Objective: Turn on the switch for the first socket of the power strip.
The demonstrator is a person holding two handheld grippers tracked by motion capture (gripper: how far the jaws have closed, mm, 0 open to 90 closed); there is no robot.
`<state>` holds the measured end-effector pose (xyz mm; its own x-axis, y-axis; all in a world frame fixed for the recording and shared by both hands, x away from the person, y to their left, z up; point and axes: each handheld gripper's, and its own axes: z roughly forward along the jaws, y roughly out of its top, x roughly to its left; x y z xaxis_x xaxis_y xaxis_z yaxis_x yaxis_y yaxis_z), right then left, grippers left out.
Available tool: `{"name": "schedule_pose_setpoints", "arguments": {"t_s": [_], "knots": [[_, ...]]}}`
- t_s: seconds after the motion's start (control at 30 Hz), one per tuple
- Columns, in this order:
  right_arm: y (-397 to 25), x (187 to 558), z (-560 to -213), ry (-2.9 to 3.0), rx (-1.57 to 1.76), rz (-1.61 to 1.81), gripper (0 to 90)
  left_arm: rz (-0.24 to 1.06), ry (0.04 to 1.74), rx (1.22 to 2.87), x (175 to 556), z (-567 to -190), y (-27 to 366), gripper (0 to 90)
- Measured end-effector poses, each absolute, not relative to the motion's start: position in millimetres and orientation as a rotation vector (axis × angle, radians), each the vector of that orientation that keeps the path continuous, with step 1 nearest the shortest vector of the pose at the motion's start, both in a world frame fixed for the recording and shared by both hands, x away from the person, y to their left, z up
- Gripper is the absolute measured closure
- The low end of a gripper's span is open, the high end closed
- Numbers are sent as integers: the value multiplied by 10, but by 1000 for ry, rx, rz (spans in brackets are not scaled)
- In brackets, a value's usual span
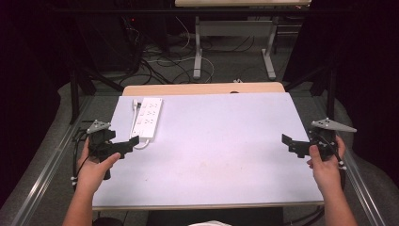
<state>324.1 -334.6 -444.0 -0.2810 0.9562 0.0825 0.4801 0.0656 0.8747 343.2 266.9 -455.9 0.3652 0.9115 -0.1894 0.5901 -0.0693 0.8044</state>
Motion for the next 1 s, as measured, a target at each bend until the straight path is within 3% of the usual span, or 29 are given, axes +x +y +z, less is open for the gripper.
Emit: {"name": "schedule_pose_setpoints", "arguments": {"t_s": [1.0], "knots": [[-3104,3225,-4623,1892,1394,1128,0,505,1329,1731,3420,-4435,2748,79]]}}
